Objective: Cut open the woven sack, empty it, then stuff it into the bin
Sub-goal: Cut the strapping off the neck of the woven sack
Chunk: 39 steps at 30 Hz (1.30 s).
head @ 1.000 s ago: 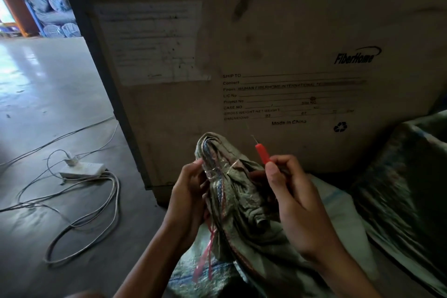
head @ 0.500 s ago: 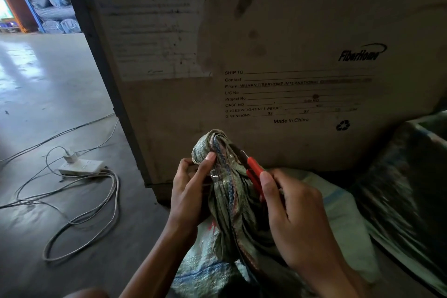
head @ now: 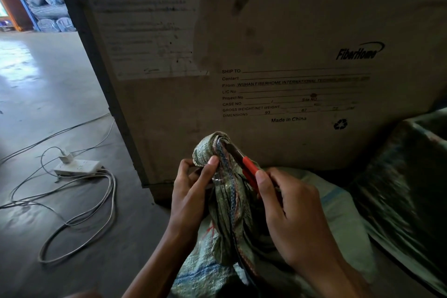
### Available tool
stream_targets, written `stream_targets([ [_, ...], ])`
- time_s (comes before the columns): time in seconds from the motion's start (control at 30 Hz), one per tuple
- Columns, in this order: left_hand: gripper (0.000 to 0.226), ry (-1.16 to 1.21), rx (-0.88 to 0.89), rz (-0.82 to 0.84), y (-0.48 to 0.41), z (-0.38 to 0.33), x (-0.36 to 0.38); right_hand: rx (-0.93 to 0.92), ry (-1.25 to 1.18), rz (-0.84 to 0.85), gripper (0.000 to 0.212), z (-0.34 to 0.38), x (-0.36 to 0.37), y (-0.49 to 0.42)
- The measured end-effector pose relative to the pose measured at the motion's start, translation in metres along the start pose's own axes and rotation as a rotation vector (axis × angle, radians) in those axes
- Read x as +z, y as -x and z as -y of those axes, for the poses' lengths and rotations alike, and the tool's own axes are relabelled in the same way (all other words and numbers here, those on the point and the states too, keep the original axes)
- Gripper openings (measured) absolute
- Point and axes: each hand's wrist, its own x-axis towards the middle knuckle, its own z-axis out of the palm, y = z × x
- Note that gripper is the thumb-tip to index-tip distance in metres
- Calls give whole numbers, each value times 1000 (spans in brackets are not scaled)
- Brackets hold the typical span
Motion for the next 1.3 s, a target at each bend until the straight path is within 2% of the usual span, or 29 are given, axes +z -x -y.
stream_targets([
  [0.27, 58, -10, -8, -64, -5, 7, -4, 16, 55, 13, 36, 3, 1, -1],
  [0.4, 50, 8, -21, -147, -11, 9, -12, 63, 146, 138, 41, 2, 7, 3],
  [0.6, 54, -27, -31, -194, -17, 16, -13, 154, 239, 291, 43, -2, -1, 5],
  [0.7, 44, 13, -61, -198, -22, 16, -13, 215, 247, 349, 46, -5, -13, 3],
  [0.8, 41, 48, -89, -187, -25, 17, -13, 205, 183, 313, 51, -7, -25, 2],
  [0.87, 45, 47, -107, -155, -25, 18, -10, 184, 99, 209, 53, -9, -31, 2],
  [0.97, 56, 0, -117, -57, -20, 20, -1, 176, -23, 42, 52, -14, -37, 0],
  [1.07, 55, -6, -94, 60, -14, 22, 12, 166, 19, -55, 45, -24, -38, -5],
  [1.3, 42, -60, 59, 168, -3, 22, 28, 226, -120, 14, 37, -35, -28, -11],
])
